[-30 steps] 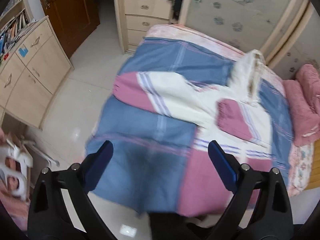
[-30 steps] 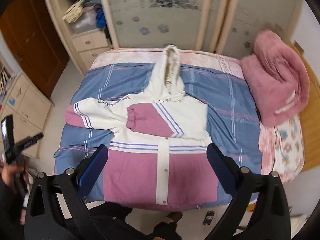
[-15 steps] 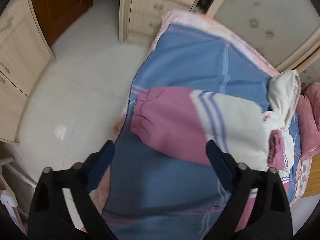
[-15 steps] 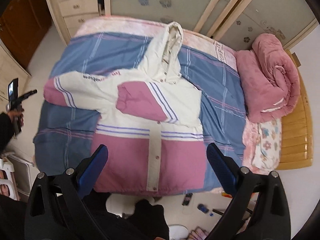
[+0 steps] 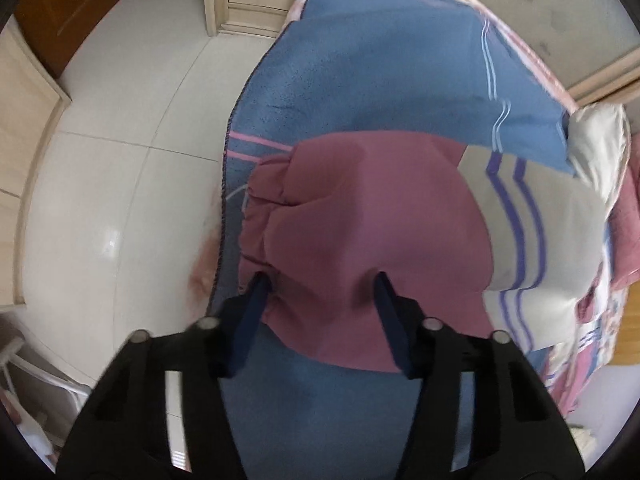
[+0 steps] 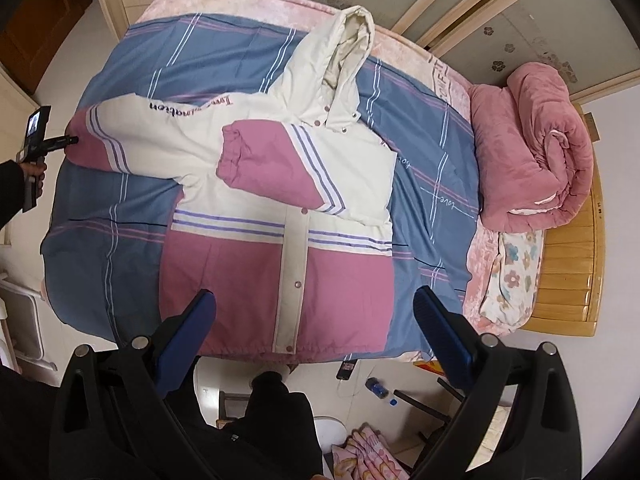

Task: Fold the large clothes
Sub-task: 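Lift the cuff with the left tool, fold it across the chest, release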

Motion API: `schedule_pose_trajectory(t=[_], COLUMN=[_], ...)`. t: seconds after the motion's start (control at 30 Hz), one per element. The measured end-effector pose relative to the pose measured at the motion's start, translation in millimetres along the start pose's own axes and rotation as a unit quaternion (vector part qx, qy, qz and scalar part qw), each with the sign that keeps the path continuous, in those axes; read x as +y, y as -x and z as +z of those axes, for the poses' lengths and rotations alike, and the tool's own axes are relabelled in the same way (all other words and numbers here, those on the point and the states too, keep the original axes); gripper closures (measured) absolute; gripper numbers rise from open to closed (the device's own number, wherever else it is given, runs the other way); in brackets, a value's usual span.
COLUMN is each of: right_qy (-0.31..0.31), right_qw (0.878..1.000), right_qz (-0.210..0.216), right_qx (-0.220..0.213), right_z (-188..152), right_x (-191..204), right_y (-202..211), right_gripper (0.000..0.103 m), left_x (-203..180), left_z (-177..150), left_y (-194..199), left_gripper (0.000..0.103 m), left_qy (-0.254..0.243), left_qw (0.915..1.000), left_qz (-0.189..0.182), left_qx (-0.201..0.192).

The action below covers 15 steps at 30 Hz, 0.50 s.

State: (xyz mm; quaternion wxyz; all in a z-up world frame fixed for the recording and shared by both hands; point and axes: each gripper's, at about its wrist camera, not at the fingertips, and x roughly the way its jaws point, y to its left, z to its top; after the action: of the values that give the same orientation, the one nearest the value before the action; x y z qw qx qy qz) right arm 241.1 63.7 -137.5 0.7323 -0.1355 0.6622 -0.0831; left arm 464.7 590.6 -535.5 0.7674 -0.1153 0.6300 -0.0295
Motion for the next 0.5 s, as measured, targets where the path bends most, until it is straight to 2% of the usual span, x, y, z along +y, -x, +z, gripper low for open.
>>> schedule_pose_trajectory(t=[0.07,0.13,0.27,0.37,0.4,0.5], right_qy=[0.001,0.001,-0.007,-0.01,-0.01,-0.014], right_qw=[1.0,1.0,1.0,0.999,0.999,0.998], right_qz=[0.002,0.004,0.016,0.028,0.034,0.049], right_qx=[0.004,0.004,-0.005,-0.014,-0.02,-0.037], right_z=[0.5,1.0,-1.1,-2.1,-3.3,-6.3], right_x=[0.4,0.3,-5.9,-9.3,-10.7,-19.0], right_y=[-1.8,-1.7,0.0,2.0,3.3,7.0], right_gripper=[0.004,0.004,0.004,0.004,0.004,0.004], left_x=[-2.8,-6.1,-23.0,-48.4,-58.7,-110.3], left_z=[1.6,0.6,-7.3,-16.9,-18.1,-28.9], left_y=[0.8,7.7,33.3,69.1,82.3,127.9], left_gripper=[0.082,0.091,0.094,0.096,0.103,0.103], left_qy=[0.003,0.005,-0.019,-0.035,-0.042,-0.085], left_qw=[0.9997,0.9994,0.9971,0.9929,0.9905,0.9807], left_qz=[0.021,0.025,0.044,0.043,0.043,0.024], left_qx=[-0.008,-0.022,-0.059,-0.106,-0.123,-0.174])
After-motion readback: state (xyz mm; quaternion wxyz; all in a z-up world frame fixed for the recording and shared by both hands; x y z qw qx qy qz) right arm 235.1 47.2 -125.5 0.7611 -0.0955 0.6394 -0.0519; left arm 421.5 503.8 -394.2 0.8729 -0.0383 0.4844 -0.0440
